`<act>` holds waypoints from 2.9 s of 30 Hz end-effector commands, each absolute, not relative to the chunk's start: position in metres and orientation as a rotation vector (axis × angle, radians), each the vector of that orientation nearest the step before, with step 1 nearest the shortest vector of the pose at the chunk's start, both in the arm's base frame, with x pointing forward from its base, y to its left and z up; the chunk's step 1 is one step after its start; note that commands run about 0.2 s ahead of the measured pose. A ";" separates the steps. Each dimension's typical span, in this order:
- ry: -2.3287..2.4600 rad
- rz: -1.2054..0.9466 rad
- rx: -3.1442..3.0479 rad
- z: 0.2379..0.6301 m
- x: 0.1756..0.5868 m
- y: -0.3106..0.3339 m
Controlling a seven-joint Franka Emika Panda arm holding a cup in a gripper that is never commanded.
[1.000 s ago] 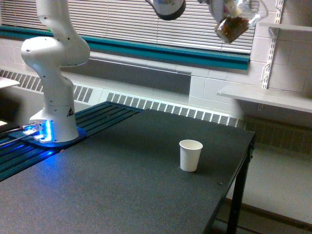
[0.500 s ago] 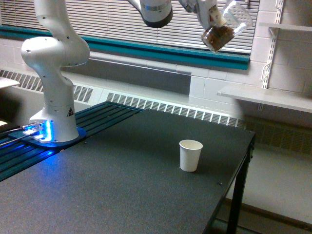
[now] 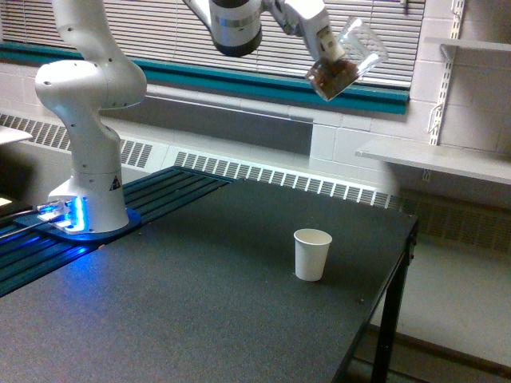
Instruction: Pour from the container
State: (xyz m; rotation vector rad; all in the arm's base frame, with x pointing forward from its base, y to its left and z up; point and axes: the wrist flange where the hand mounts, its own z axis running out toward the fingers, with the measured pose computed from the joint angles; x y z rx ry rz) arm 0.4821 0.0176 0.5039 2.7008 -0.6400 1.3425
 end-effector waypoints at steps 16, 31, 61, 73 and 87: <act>-0.588 1.257 2.665 0.478 0.451 0.006; -0.557 1.180 2.677 0.447 0.444 0.006; -0.515 1.018 2.710 0.385 0.427 0.004; -0.490 0.937 2.698 0.367 0.419 0.000; -0.486 0.855 2.684 0.350 0.414 -0.005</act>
